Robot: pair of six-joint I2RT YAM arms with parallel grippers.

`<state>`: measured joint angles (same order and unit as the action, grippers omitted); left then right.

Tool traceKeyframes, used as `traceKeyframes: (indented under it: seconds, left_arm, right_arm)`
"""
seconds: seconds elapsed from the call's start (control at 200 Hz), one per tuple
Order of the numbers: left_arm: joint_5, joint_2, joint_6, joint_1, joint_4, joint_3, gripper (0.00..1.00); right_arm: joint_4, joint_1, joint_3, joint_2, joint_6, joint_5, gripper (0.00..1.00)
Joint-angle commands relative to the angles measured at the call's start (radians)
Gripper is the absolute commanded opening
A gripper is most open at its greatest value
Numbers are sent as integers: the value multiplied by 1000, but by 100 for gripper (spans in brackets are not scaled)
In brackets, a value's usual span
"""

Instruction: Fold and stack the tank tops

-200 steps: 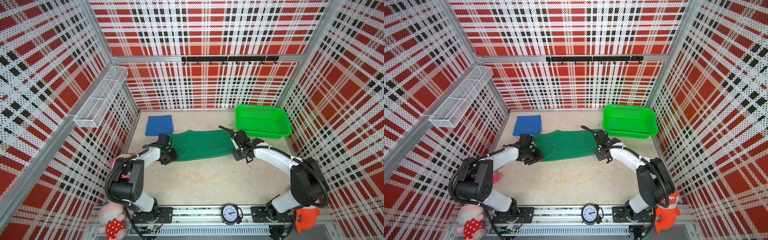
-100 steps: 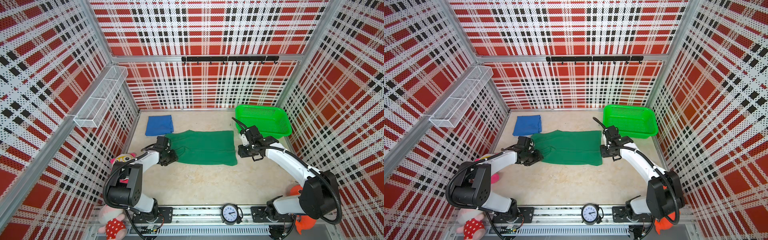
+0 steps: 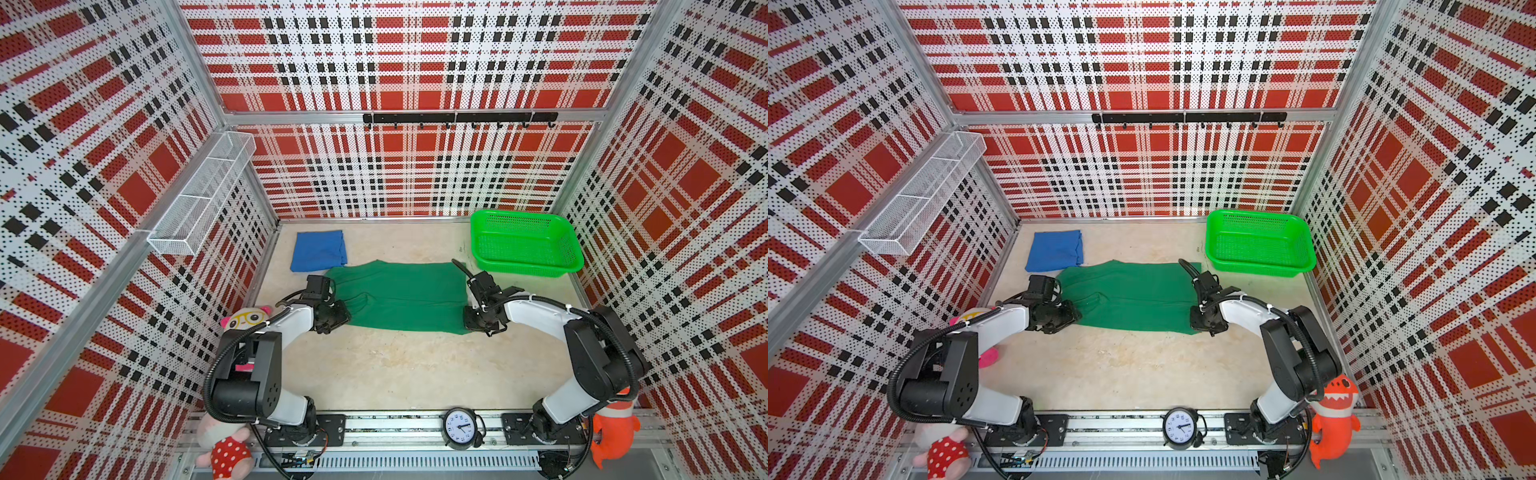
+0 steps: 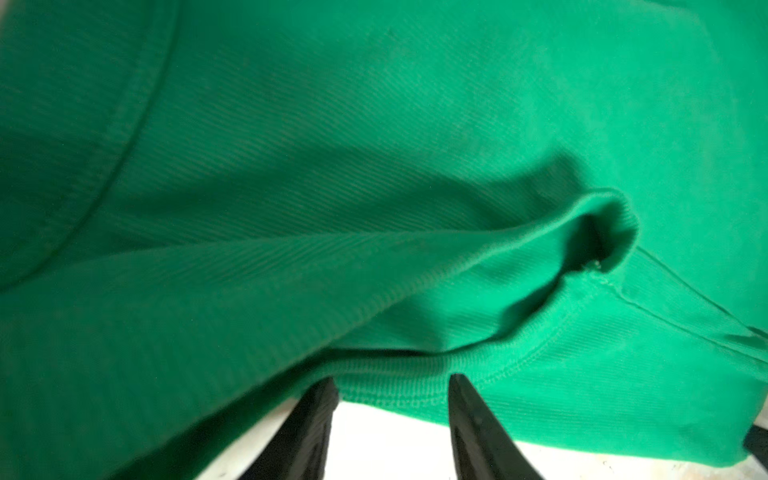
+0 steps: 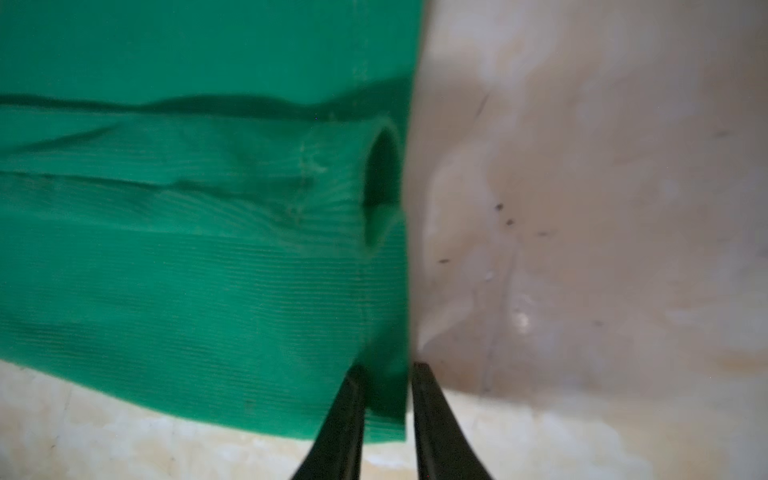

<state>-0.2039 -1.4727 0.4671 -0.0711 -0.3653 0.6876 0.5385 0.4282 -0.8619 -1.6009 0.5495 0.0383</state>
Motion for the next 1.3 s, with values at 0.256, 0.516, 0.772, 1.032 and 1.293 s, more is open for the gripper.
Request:
traceKeyframes:
  seconds: [0.256, 0.516, 0.772, 1.032, 1.293]
  left_arm:
    - [78, 185, 18, -26, -280, 226, 55]
    - [97, -171, 41, -253, -35, 426, 49]
    - [93, -410, 89, -288, 140, 409, 43]
    - [85, -256, 155, -308, 161, 85, 43]
    - [92, 58, 252, -352, 7, -91, 46]
  right_arm:
    - [65, -17, -153, 142, -159, -115, 35]
    - [-64, 32, -301, -63, -114, -68, 23]
    - [-208, 111, -235, -179, 12, -120, 16]
    - [-196, 110, -25, -106, 71, -118, 16]
    - [-1, 126, 70, 151, 42, -41, 25]
